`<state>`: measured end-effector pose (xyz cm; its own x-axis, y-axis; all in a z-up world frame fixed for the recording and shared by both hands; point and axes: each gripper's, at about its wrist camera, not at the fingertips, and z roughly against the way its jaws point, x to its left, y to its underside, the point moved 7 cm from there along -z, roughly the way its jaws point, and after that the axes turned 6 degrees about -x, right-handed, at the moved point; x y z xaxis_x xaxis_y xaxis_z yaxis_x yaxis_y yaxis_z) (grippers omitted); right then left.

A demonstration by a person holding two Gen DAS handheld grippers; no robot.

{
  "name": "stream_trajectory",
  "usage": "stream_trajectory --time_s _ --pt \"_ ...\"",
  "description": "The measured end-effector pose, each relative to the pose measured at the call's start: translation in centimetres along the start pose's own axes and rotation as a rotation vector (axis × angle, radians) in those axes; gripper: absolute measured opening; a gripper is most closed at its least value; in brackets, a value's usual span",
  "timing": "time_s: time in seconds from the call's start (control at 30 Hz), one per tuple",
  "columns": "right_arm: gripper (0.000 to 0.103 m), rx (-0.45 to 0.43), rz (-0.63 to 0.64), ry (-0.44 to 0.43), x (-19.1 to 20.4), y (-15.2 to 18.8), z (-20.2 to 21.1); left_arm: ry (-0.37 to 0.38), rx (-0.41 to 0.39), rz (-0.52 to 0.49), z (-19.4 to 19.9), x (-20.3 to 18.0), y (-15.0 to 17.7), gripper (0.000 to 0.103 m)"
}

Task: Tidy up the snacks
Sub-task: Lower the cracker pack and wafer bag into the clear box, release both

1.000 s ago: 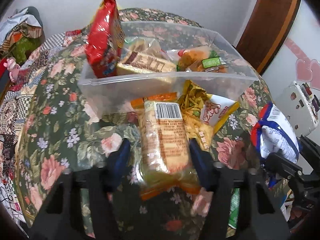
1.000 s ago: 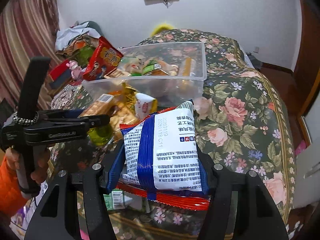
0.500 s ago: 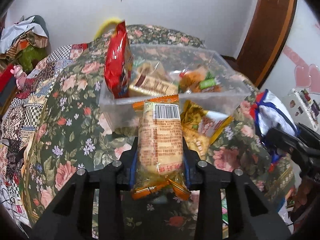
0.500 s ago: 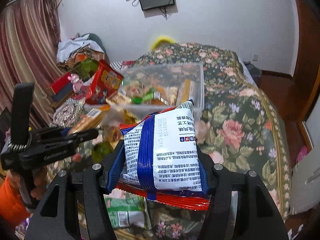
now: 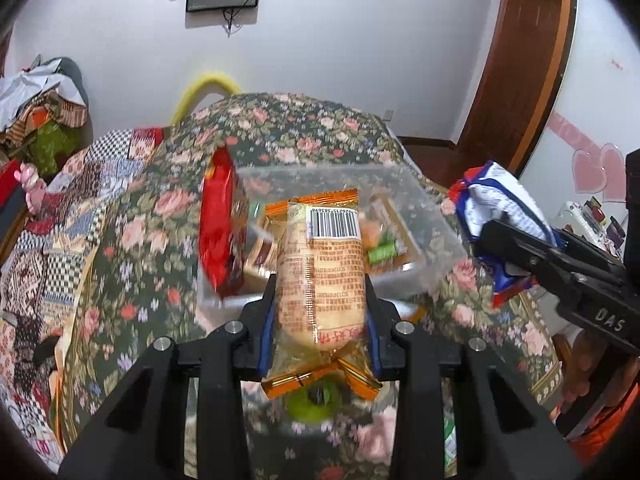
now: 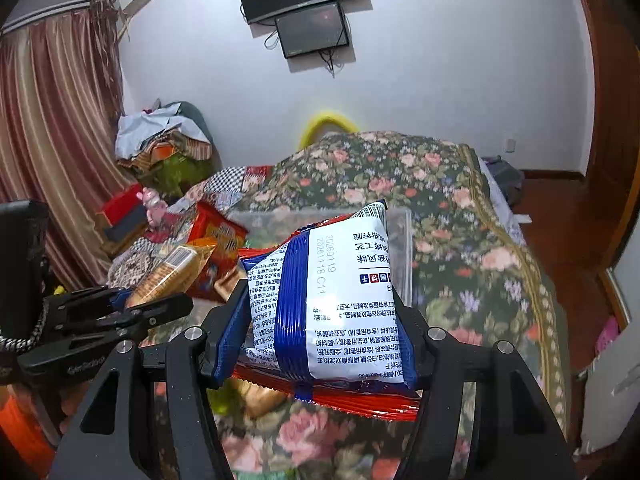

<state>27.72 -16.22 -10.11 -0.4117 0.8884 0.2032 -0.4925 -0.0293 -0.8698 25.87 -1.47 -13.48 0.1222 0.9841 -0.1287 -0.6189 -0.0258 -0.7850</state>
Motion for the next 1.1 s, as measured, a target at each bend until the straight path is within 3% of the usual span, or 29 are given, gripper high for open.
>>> stream_trajectory --time_s 0.37,0.9,1.0,1.1 --pt "0.058 0.018 0.003 0.016 -0.8 -1.6 -4.1 -0.034 -0.017 0.012 -4.3 1.6 -3.8 0.035" --pt "0.059 0.141 0.005 0.062 -2.8 0.1 -9.8 -0.043 0.051 -0.004 -10.7 0.9 -2.4 0.036" --pt "0.061 0.144 0.004 0.070 -3.1 0.2 -9.5 -0.062 0.061 -0.006 -11.1 0.9 -1.8 0.038" --pt "0.063 0.144 0.010 0.091 -3.3 0.1 -8.8 -0.068 0.073 0.011 -11.0 1.1 -1.5 0.050"
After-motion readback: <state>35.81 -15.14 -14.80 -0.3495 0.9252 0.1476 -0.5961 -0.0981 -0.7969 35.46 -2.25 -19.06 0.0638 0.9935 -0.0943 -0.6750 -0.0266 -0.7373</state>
